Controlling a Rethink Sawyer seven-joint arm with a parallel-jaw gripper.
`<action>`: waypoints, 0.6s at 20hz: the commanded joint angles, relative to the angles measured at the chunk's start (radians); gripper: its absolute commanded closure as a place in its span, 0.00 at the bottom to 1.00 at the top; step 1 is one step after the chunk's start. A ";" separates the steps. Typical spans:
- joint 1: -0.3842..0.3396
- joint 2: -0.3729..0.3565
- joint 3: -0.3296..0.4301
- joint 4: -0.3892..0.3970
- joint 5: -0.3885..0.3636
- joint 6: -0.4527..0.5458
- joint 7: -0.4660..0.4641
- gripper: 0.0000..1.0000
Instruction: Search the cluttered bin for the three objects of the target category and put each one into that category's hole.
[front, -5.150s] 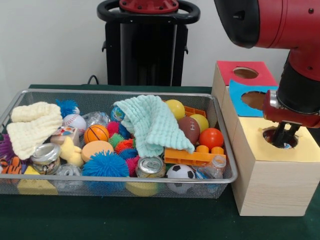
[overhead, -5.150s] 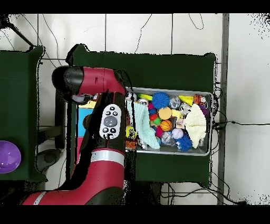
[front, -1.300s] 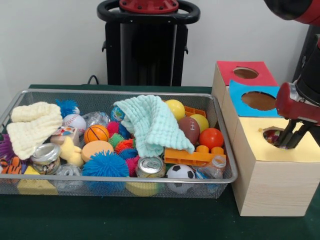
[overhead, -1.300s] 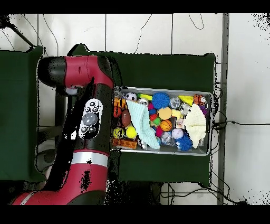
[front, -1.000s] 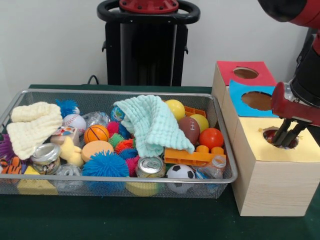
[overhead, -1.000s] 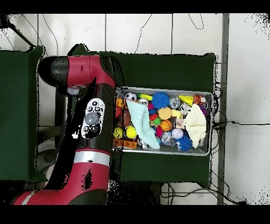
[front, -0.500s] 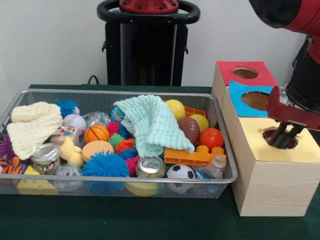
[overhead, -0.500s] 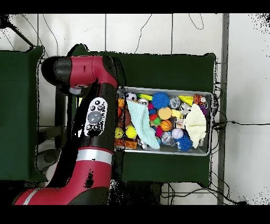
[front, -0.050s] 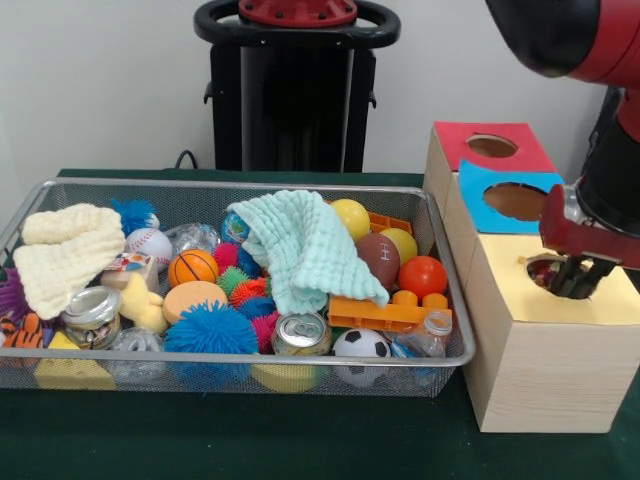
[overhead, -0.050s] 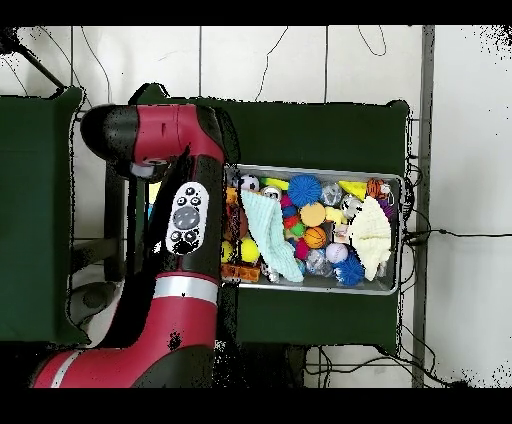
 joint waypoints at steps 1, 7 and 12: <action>-0.052 0.064 0.162 0.067 0.033 0.042 0.053 1.00; -0.065 0.059 0.176 0.083 0.021 0.046 0.042 1.00; -0.074 0.054 0.176 0.096 0.001 0.053 0.025 1.00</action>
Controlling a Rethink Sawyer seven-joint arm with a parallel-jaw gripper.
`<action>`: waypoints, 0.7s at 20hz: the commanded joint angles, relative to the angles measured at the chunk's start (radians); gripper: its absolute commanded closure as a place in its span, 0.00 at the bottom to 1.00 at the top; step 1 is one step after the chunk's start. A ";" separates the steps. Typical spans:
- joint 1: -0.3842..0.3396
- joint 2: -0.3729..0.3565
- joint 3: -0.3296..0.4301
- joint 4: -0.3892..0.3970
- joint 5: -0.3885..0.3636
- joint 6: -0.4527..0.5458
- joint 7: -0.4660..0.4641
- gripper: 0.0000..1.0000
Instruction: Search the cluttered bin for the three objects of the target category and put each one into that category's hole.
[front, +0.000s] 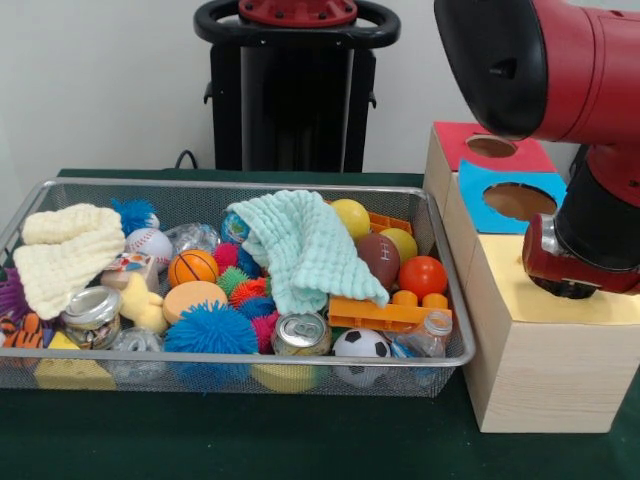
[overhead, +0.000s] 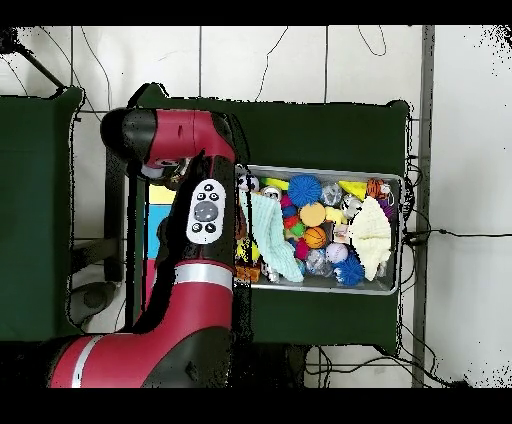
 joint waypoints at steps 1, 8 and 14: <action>-0.041 0.014 0.124 0.105 -0.004 0.042 0.021 1.00; -0.041 -0.032 0.129 0.125 -0.002 0.048 0.029 1.00; -0.041 -0.118 0.113 0.170 -0.003 0.059 0.023 1.00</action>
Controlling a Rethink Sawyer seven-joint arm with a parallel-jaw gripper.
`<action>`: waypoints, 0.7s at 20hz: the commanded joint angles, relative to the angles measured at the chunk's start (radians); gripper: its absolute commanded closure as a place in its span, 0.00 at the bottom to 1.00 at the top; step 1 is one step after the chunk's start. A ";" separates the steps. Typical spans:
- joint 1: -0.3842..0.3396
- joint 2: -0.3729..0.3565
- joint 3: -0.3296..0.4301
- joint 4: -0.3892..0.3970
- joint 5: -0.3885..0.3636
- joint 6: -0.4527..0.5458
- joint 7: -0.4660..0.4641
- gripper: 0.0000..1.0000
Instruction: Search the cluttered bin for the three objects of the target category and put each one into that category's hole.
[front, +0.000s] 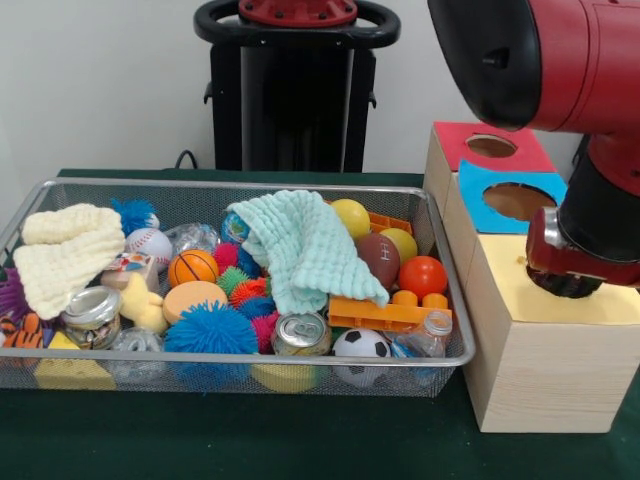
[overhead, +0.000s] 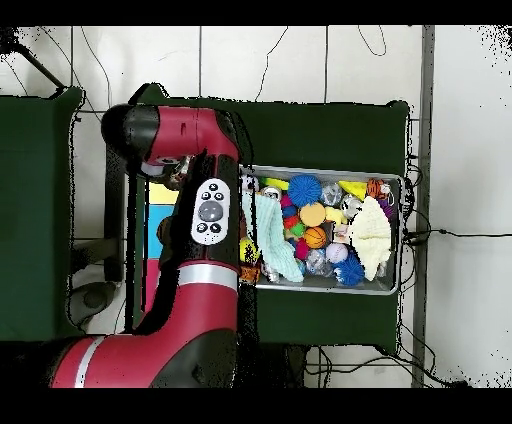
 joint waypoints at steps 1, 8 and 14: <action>-0.029 -0.106 0.090 0.162 -0.001 0.060 0.023 1.00; -0.026 -0.152 0.064 0.137 -0.020 0.044 0.043 1.00; -0.012 -0.199 0.018 0.158 -0.045 0.025 0.097 1.00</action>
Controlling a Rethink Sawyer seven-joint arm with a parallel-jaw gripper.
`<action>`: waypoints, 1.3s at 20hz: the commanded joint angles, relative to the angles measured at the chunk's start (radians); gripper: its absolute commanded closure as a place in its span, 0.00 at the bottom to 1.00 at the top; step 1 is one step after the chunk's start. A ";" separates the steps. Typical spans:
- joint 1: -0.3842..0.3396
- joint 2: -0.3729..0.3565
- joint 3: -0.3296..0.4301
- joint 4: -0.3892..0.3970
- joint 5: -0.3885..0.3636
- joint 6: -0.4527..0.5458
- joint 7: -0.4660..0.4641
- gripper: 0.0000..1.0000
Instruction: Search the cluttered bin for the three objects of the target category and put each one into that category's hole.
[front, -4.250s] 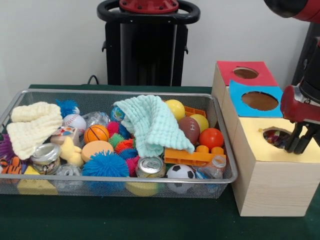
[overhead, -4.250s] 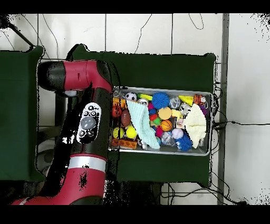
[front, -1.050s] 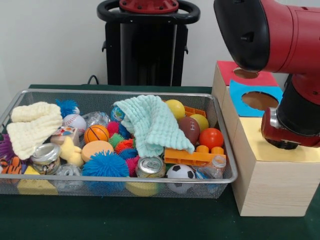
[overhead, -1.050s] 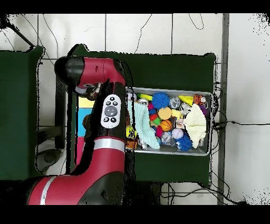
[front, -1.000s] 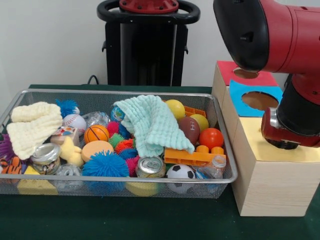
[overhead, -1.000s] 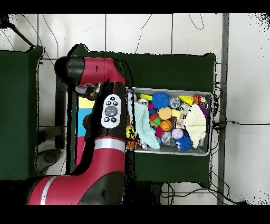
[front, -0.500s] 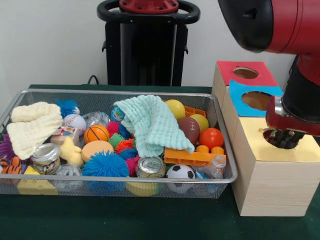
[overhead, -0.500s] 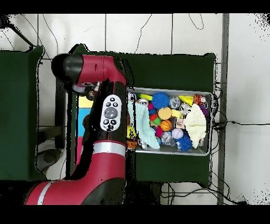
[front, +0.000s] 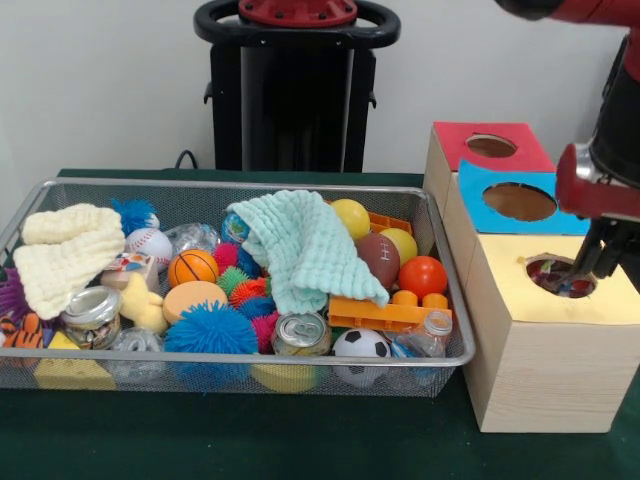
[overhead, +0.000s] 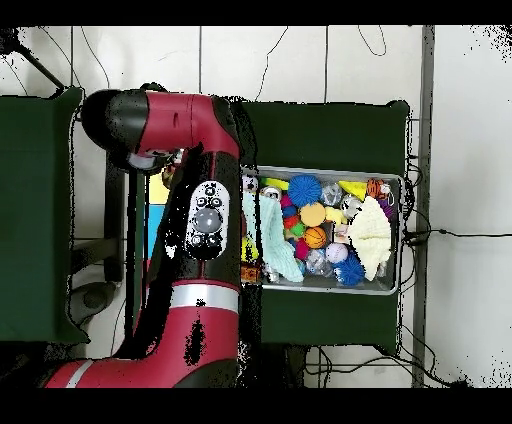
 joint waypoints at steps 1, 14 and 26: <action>-0.010 -0.104 0.012 0.150 -0.046 0.012 0.094 1.00; -0.093 -0.257 -0.009 0.316 -0.106 -0.038 -0.027 1.00; -0.259 -0.304 0.113 0.408 -0.173 -0.146 -0.244 1.00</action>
